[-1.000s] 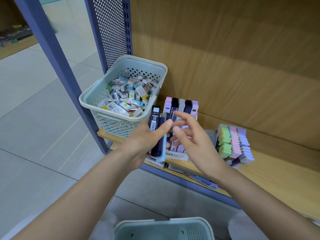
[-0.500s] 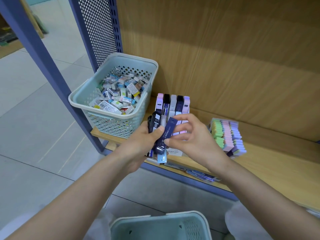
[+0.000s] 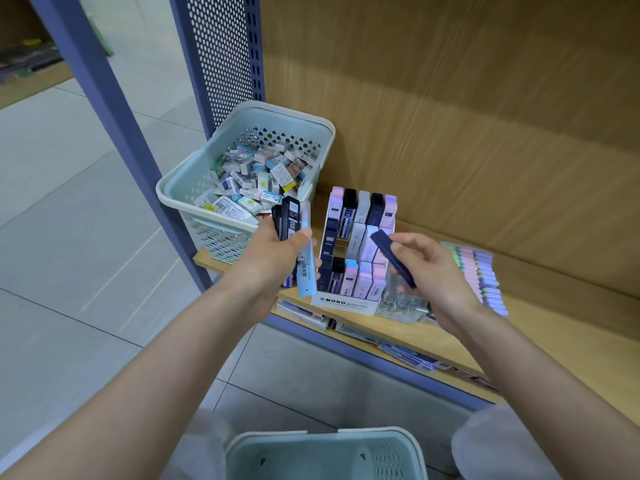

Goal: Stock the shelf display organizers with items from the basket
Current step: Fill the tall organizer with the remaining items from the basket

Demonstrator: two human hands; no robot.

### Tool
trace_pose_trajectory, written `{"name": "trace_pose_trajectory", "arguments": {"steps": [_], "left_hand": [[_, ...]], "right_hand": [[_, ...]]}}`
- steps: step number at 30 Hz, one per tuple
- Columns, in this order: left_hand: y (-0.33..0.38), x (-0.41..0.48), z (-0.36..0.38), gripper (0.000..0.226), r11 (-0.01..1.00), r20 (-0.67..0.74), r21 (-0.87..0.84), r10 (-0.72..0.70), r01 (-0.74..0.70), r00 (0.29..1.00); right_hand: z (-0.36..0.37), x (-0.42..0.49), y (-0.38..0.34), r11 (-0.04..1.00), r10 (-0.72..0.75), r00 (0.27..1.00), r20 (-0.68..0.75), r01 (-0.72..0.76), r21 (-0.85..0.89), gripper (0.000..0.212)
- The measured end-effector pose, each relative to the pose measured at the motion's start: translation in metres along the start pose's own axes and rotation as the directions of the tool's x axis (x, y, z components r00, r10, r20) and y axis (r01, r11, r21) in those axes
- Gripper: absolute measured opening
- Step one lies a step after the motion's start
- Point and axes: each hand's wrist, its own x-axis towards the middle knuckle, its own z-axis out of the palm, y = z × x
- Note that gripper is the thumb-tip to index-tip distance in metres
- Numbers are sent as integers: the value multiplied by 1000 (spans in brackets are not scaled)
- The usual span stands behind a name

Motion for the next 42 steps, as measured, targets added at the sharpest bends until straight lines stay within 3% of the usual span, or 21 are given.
{"name": "trace_pose_trajectory", "arguments": {"steps": [4,8,11,18,25,27,32,35,37,42], "left_hand": [[3,2,-6,22,1000,-9,-4,3,-3,1000],[4,3,-6,20,1000,7,-24,5,-5,1000],[5,3,-5,21,999,14,-44,0,1,1000],[9,5,-9,17,998,-12,-58,7,-7,1000],[9,6,-14,16,998,-20,-65,11,-13,1000],[9,7,-15,16,998,-19,-67,15,-17,1000],[9,8,-17,20,998,-22,-68,16,-17,1000],[9,9,-17,19,997,-22,-68,21,-23,1000],[9,10,-16,18,997,-21,-70,25,-26,999],[9,10,-14,15,996,-15,-82,21,-22,1000]], "right_hand": [[4,19,9,943,-160,987,21,159,-294,19],[19,34,11,689,-286,939,190,340,-640,24],[31,41,10,609,-320,913,254,404,-683,22],[61,51,21,451,-231,862,452,506,-735,23],[62,51,28,444,-307,852,424,522,-728,25],[59,52,26,484,-364,838,406,543,-686,26],[42,57,8,595,-555,818,151,517,-615,29],[34,67,0,621,-581,813,37,473,-625,27],[34,73,-3,624,-532,845,55,436,-648,27],[43,89,-3,478,-448,861,239,457,-750,21]]}}
